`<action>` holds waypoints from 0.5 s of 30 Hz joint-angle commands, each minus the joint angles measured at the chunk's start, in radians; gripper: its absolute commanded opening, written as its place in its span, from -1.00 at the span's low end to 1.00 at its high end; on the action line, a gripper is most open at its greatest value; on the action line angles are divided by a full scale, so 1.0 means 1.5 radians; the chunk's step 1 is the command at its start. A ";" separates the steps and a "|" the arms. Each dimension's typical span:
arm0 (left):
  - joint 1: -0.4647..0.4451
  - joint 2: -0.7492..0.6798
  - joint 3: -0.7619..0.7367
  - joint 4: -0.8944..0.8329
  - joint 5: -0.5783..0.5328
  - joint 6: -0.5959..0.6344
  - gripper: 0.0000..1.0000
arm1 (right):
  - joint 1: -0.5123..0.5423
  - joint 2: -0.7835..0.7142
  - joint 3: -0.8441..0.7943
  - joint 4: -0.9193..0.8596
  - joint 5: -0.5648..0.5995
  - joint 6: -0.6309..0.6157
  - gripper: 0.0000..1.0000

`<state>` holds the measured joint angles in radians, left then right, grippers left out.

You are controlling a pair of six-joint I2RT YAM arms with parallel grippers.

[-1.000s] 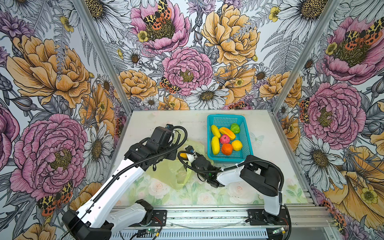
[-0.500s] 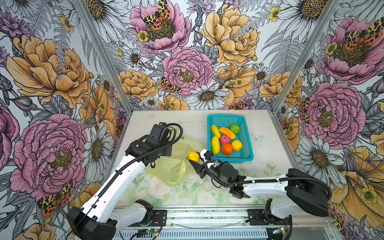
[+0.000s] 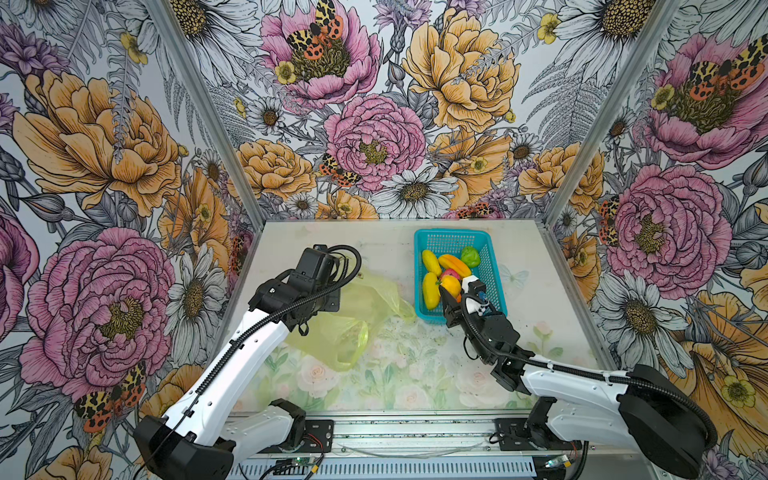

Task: Untie the knot of the plastic bag and take out the fruit
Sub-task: 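Lift the small yellow fruit out of the bag over the basket, then open the right gripper to drop the small yellow fruit in the basket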

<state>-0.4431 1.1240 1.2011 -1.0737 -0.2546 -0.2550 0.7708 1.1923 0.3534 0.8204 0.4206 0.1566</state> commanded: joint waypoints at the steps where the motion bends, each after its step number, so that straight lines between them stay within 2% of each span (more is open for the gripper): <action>1: -0.004 -0.001 0.006 0.000 0.000 -0.005 -1.00 | -0.037 0.052 0.008 -0.018 -0.006 0.030 -0.90; 5: -0.005 -0.002 0.006 0.001 -0.002 -0.005 -1.00 | -0.084 0.113 0.046 -0.059 -0.036 0.063 -0.91; 10: -0.004 0.000 0.005 0.000 0.001 -0.004 -1.00 | -0.116 0.167 0.096 -0.105 -0.151 0.060 -0.87; 12: -0.004 -0.001 0.006 0.000 0.002 -0.004 -1.00 | -0.119 0.181 0.114 -0.138 -0.158 0.047 -0.93; 15: -0.004 -0.001 0.006 0.001 0.005 -0.002 -1.00 | -0.122 0.178 0.112 -0.173 -0.117 0.054 -0.98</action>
<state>-0.4438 1.1240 1.2011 -1.0733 -0.2546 -0.2546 0.5941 1.4563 0.5068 0.6254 0.2470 0.2276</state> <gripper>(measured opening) 0.045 0.473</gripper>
